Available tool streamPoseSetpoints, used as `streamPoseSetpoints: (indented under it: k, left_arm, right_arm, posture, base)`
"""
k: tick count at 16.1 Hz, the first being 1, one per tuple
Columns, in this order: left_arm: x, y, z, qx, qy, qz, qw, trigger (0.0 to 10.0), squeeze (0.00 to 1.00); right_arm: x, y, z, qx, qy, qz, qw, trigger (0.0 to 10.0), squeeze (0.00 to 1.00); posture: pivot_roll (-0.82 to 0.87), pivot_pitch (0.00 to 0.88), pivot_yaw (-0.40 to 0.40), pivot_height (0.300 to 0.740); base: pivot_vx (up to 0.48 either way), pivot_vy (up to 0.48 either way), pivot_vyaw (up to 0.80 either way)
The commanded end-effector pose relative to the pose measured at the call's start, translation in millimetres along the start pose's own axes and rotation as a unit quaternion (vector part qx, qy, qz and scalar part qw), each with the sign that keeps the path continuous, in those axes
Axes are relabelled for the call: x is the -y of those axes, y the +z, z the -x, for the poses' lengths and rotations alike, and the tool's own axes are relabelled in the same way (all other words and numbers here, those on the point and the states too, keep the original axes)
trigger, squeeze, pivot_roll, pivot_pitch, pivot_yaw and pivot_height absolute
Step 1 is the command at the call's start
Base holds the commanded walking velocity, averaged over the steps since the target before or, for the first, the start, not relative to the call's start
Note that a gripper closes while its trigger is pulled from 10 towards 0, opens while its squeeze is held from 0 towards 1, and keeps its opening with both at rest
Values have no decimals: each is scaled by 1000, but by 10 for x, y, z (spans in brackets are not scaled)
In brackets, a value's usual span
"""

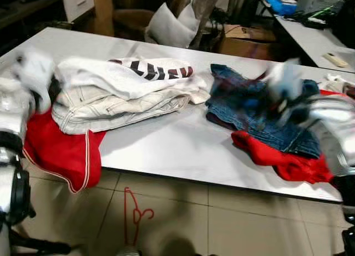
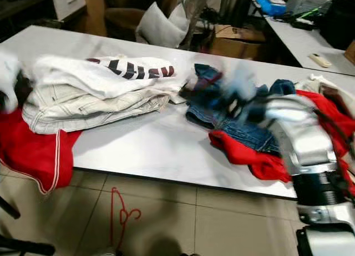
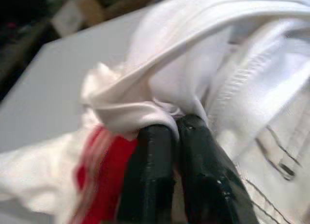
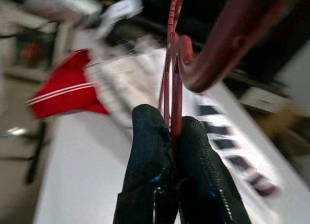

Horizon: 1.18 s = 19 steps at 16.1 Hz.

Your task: Hang hanger

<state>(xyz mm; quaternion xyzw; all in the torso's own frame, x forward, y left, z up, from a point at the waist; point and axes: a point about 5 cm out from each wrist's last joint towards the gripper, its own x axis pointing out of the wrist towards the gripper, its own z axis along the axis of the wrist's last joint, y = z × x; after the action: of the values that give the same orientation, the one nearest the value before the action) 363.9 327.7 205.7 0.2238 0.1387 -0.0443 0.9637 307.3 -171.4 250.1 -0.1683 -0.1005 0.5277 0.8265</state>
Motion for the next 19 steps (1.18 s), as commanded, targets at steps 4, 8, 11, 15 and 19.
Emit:
streamPoseSetpoints:
  k: [4, 8, 11, 15, 19]
  left_arm:
    - [-85, 44, 215, 11, -98, -42, 994, 10000, 1000]
    - [135, 377, 916, 93, -333, 30, 938, 10000, 1000]
    - [332, 843, 1021, 237, -358, 94, 898, 10000, 1000]
    - [876, 951, 746, 273, -243, 169, 915, 10000, 0]
    - [1369, 775, 598, 255, -169, 169, 937, 10000, 0]
  right_arm:
    - [-35, -35, 16, 1, -85, -38, 996, 10000, 0]
    - [-359, -203, -22, -7, -185, -146, 972, 10000, 0]
    - [-482, -270, 8, -33, -257, -196, 946, 10000, 0]
    - [-513, -248, 31, -37, -374, -190, 907, 10000, 0]
    - [-602, -343, 117, -72, -436, -198, 875, 10000, 0]
  posture:
    - [-64, 0, -18, 740]
    - [-67, 0, -34, 740]
    - [-69, 0, -43, 740]
    - [-82, 0, -48, 740]
    - [-107, 0, -31, 740]
  base:
    - [0, 0, 0]
    - [0, 0, 0]
    - [0, 0, 0]
    - [0, 0, 0]
    - [0, 0, 0]
